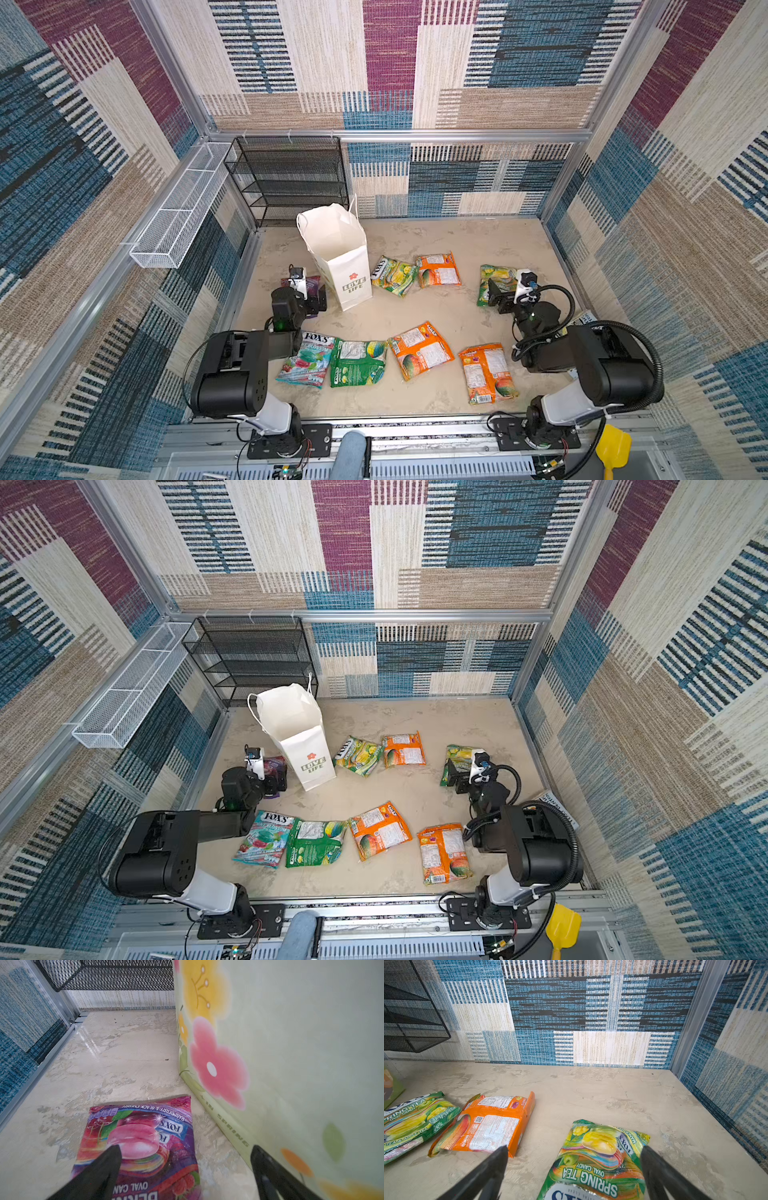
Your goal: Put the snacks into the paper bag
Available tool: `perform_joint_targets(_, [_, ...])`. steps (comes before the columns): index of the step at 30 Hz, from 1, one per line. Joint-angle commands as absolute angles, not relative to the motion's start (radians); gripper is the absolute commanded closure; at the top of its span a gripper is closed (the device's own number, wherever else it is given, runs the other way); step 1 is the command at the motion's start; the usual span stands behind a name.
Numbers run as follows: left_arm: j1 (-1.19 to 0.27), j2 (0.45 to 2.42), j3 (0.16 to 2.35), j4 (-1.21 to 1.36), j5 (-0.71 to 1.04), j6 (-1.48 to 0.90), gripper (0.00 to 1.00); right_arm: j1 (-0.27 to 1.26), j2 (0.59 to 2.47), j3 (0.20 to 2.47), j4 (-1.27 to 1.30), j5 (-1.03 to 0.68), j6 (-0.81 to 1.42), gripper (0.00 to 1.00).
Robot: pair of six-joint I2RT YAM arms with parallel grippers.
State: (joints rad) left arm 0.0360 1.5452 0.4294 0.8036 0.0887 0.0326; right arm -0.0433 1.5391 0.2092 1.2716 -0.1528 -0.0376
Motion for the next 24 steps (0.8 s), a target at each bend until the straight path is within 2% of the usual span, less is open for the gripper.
perform_joint_targets(1, [0.037,1.544,0.433,0.812,0.103,0.040,0.00,-0.042,1.539,0.216,1.279,-0.147,-0.029,0.00])
perform_joint_targets(24, [0.037,1.542,0.433,0.813,0.103,0.039,0.00,-0.031,1.537,0.213,1.282,-0.124,-0.038,0.01])
